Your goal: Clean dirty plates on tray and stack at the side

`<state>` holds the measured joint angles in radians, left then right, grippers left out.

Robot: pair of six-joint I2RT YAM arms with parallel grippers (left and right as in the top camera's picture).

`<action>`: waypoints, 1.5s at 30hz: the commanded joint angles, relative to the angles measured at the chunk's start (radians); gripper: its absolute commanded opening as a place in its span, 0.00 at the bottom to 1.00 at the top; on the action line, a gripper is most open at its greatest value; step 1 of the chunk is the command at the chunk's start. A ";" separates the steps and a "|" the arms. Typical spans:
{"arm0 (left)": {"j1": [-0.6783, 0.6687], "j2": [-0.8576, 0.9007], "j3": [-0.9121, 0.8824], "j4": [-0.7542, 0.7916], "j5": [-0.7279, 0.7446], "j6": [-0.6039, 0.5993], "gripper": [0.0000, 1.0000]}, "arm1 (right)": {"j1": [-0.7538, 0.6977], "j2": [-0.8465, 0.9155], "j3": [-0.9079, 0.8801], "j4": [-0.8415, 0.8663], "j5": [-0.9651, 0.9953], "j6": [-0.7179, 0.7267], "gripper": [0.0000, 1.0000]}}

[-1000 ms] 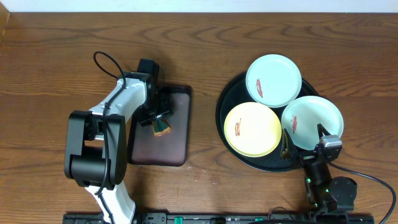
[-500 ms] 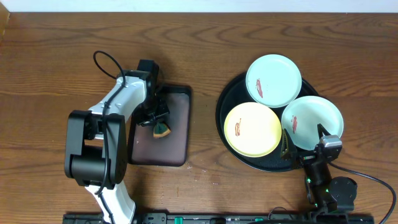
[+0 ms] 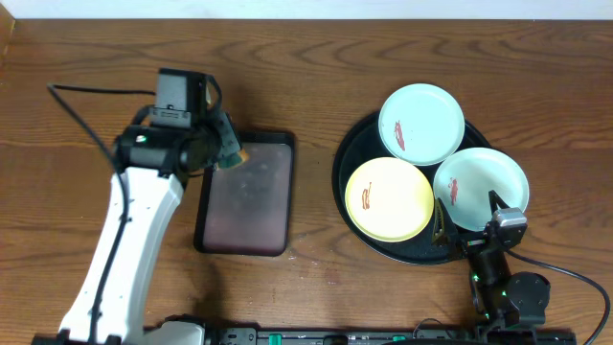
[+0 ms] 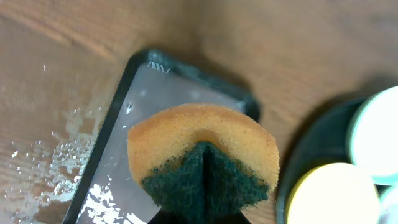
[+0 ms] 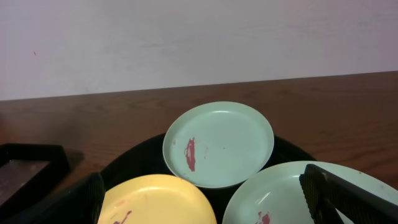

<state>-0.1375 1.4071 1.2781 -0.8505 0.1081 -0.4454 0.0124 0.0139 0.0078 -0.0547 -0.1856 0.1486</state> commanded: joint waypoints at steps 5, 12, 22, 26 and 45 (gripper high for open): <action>0.004 0.228 -0.203 0.194 -0.030 -0.008 0.07 | 0.008 -0.002 -0.002 -0.002 0.002 -0.008 0.99; 0.032 0.081 -0.079 0.118 0.056 -0.007 0.07 | 0.008 -0.002 -0.002 -0.002 0.002 -0.008 0.99; 0.009 -0.132 -0.134 0.145 0.063 -0.003 0.07 | 0.008 -0.002 -0.002 -0.002 0.002 -0.008 0.99; -0.004 -0.048 -0.240 0.278 -0.016 -0.003 0.08 | 0.008 -0.002 -0.002 -0.002 0.002 -0.008 0.99; 0.024 -0.455 -0.251 0.508 -0.011 0.187 0.07 | 0.008 -0.002 -0.002 -0.002 0.002 -0.008 0.99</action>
<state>-0.1181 1.0302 1.0050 -0.3405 0.1047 -0.2813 0.0124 0.0135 0.0078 -0.0547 -0.1856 0.1486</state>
